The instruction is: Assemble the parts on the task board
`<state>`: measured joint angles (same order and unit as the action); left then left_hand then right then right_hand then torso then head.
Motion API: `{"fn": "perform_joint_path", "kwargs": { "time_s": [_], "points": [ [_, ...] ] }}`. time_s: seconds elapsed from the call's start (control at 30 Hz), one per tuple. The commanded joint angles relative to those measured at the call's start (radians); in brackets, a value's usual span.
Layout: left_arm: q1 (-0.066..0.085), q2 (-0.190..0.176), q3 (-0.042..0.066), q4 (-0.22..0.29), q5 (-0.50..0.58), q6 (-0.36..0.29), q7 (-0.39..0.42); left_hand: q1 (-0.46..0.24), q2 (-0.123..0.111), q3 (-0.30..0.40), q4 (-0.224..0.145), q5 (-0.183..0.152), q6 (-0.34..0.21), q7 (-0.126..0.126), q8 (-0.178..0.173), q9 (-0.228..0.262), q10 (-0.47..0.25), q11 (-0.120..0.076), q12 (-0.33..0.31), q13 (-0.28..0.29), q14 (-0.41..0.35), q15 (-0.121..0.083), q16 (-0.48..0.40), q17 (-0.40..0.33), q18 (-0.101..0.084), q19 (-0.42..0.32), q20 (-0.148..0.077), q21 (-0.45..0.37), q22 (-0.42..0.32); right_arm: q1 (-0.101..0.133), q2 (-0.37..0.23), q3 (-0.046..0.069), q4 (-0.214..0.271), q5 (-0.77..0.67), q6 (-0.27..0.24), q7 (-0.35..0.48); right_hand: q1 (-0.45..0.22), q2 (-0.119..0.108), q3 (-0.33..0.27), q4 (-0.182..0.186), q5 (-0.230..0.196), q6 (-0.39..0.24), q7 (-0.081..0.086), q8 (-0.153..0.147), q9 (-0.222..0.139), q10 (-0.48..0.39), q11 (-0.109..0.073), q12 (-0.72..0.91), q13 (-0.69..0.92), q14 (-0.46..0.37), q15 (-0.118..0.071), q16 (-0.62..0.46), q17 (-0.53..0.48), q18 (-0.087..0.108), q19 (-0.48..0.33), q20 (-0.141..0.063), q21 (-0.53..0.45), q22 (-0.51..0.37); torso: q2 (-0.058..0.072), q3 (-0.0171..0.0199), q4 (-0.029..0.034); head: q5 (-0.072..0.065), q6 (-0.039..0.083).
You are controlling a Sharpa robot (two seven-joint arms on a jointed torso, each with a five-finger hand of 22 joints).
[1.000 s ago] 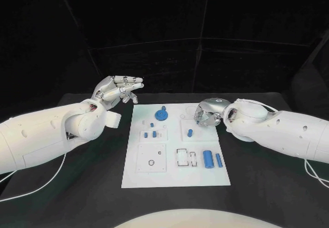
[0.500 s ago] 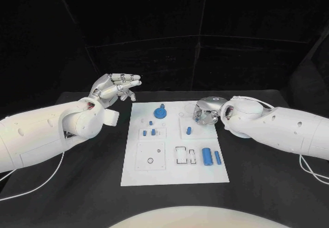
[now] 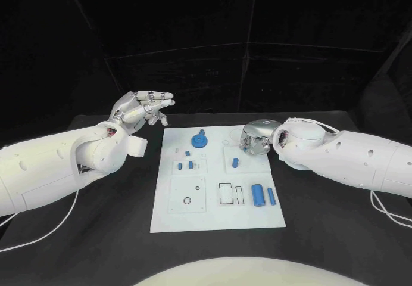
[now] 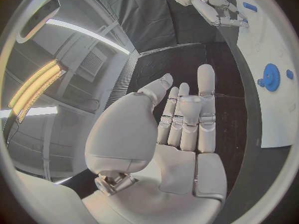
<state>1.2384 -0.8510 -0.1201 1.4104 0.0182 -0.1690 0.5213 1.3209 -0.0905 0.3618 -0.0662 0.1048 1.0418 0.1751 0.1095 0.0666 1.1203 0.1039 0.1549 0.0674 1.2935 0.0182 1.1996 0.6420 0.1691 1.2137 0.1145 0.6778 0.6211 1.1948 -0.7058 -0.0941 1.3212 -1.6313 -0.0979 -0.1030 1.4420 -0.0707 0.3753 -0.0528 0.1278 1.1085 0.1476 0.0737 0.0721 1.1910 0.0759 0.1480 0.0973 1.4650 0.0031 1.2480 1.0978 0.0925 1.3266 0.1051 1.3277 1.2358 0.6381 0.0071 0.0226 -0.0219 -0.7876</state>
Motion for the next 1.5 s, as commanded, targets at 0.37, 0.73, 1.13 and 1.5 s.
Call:
{"fn": "perform_joint_path", "kwargs": {
  "time_s": [0.37, 0.73, 1.13, 1.5],
  "points": [
    [0.001, 0.000, 0.001, -0.011, 0.006, 0.001, 0.024, -0.006, 0.001, -0.005, -0.002, 0.002, -0.007, 0.006, 0.000, 0.000, -0.005, 0.005, 0.009, -0.001, -0.007, 0.002, -0.006, -0.003, 0.013, -0.006, 0.003, -0.010, -0.005, -0.009, -0.022, -0.003, 0.035, -0.061, -0.111, -0.041, -0.002, 0.016, 0.066, -0.025, -0.021, 0.040, -0.005, 0.008, 0.001, 0.034, -0.008, 0.010, 0.003, 0.028, -0.016, -0.006, -0.028, -0.017, 0.033, -0.009, 0.038, 0.044, -0.001, -0.0004, 0.0007, -0.001, 0.004],
    [0.001, -0.003, 0.001, -0.019, 0.006, 0.003, 0.028, -0.022, -0.005, -0.023, 0.008, 0.000, -0.010, 0.006, 0.002, 0.001, -0.007, 0.006, 0.013, 0.000, -0.008, 0.003, -0.006, -0.007, 0.014, -0.004, 0.005, -0.016, -0.010, -0.009, -0.069, -0.002, 0.096, -0.045, -0.175, -0.046, -0.009, 0.013, 0.070, -0.026, -0.025, 0.044, -0.006, 0.007, 0.001, 0.035, -0.008, 0.009, 0.003, 0.028, -0.016, -0.003, -0.028, -0.018, 0.038, -0.009, 0.043, 0.051, 0.000, -0.0001, -0.0007, -0.002, 0.009],
    [0.001, -0.004, 0.001, -0.023, 0.006, 0.004, 0.028, -0.022, -0.006, -0.025, 0.009, 0.000, -0.011, 0.006, 0.003, 0.001, -0.008, 0.006, 0.014, 0.000, -0.008, 0.003, -0.006, -0.006, 0.014, -0.004, 0.005, -0.017, -0.011, -0.005, -0.131, 0.015, 0.192, -0.008, -0.205, -0.053, -0.013, 0.010, 0.072, -0.027, -0.027, 0.044, -0.006, 0.006, 0.001, 0.035, -0.008, 0.008, 0.003, 0.029, -0.016, -0.001, -0.026, -0.021, 0.043, -0.009, 0.049, 0.059, 0.000, -0.0004, 0.0000, 0.000, 0.009],
    [0.001, 0.005, 0.001, -0.025, 0.006, 0.009, 0.026, -0.022, -0.005, -0.026, 0.009, 0.000, -0.011, 0.006, 0.003, 0.001, -0.008, 0.005, 0.014, 0.000, -0.008, 0.003, -0.006, -0.007, 0.014, -0.004, 0.005, -0.017, -0.011, -0.003, -0.127, 0.038, 0.330, 0.009, -0.213, -0.065, -0.017, 0.010, 0.074, -0.026, -0.027, 0.046, -0.006, 0.006, 0.001, 0.035, -0.008, 0.007, 0.003, 0.030, -0.016, 0.001, -0.024, -0.023, 0.050, -0.010, 0.057, 0.069, 0.000, -0.0006, 0.0011, 0.010, 0.012]
  ]
}}
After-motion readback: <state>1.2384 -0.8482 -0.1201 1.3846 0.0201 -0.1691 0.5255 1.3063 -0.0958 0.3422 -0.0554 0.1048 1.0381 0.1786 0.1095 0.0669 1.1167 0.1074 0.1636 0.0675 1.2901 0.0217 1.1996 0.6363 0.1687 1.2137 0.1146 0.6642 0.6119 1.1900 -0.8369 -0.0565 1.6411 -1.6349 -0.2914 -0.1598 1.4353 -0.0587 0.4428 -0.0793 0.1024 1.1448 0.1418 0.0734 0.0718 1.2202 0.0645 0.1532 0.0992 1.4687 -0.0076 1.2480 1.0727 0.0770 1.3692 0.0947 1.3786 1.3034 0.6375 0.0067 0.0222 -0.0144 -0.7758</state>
